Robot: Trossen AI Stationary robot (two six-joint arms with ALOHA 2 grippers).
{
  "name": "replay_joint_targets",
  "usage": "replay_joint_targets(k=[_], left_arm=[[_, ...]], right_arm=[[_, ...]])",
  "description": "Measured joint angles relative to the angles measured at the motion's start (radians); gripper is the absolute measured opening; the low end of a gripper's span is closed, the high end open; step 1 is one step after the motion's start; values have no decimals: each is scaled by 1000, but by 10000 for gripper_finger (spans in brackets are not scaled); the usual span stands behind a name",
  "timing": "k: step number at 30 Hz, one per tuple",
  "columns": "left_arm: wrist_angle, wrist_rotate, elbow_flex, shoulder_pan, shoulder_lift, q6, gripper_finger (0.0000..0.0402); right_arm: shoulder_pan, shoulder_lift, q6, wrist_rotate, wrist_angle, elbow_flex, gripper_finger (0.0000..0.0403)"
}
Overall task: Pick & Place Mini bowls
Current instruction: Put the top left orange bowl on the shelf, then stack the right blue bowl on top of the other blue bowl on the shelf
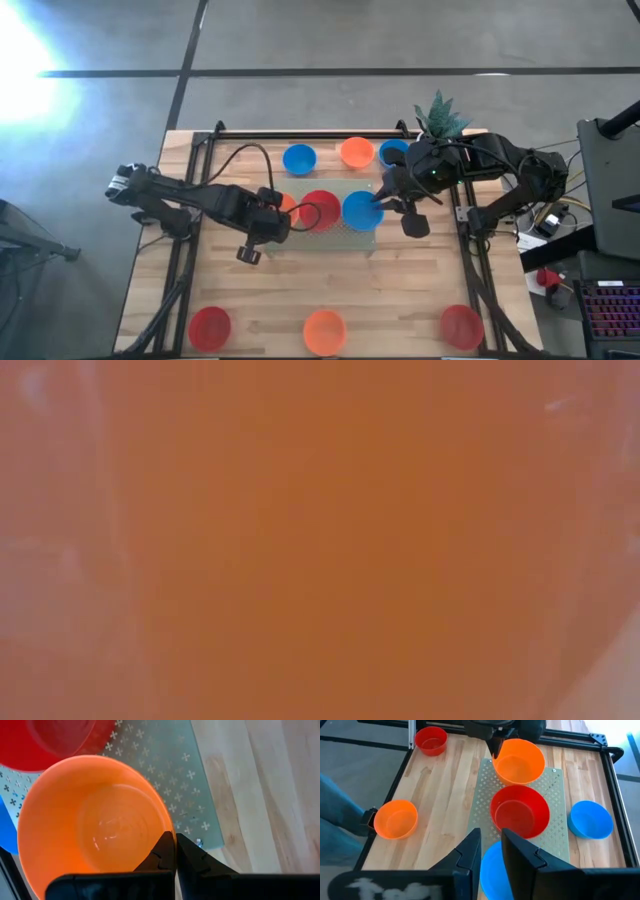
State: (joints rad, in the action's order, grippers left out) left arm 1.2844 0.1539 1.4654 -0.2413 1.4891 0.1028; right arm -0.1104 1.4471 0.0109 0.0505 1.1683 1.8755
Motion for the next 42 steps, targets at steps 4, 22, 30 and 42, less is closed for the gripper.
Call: replay_joint_targets(k=[4,22,30,42], left_arm=[[1,0,0,0,0,-10,3],[-7,50,-15,0,0,-19,63],[-9,56,29,0,-3,-25,64],[37,177,174,0,-30,-38,64]], right_arm=[[0,0,0,0,0,0,66],[0,0,-3,0,0,0,69],[0,0,0,0,0,0,69],[1,0,-7,-1,3,0,67]])
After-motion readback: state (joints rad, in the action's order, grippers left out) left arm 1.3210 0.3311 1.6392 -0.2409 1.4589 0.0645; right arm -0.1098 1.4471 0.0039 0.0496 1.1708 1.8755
